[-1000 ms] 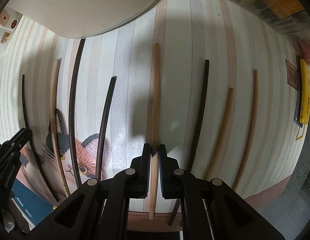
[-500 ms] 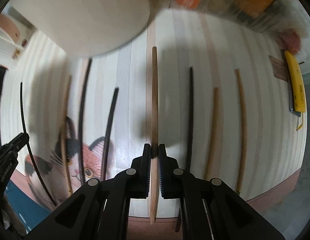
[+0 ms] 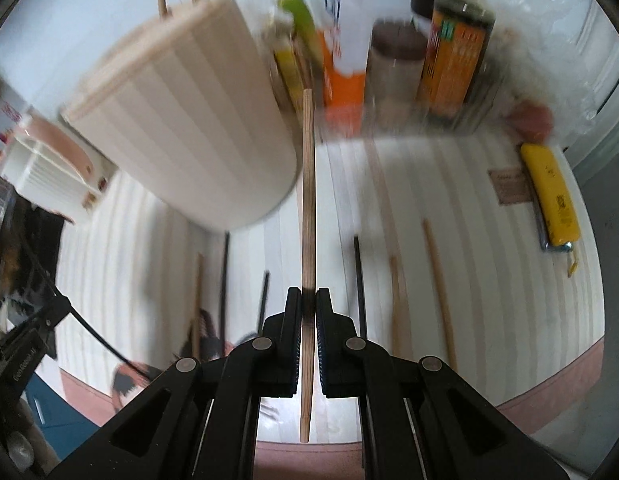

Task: Organize utensils
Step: 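Lift both held chopsticks upright and carry them over the beige holder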

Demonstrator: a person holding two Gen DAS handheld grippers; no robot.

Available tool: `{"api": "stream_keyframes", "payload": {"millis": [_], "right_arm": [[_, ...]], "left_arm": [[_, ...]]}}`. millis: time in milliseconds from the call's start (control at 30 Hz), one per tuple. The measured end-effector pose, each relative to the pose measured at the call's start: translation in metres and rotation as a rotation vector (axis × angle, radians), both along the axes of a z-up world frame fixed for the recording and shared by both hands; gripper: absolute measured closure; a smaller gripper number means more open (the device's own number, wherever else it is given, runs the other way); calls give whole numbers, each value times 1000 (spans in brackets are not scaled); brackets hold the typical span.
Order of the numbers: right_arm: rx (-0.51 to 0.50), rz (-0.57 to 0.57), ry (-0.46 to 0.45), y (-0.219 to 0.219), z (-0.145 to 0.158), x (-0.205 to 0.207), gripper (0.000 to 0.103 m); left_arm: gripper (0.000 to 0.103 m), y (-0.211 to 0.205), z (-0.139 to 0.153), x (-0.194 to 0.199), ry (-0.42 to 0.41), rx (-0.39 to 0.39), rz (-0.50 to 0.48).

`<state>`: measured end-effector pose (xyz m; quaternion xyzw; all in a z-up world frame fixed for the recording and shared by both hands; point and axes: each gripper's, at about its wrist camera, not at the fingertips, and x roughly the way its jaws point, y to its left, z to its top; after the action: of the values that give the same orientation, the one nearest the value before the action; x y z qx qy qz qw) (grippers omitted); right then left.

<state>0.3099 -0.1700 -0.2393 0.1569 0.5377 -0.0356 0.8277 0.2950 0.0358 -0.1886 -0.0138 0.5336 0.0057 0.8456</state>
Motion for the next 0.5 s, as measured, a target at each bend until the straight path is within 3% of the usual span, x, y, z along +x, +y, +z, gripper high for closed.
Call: {"api": "stream_keyframes", "payload": {"millis": [500], "right_arm": [[60,-28,-233,-14,113,36,96]], "left_arm": [[100,2,124,25,-252,-130,-1]]}}
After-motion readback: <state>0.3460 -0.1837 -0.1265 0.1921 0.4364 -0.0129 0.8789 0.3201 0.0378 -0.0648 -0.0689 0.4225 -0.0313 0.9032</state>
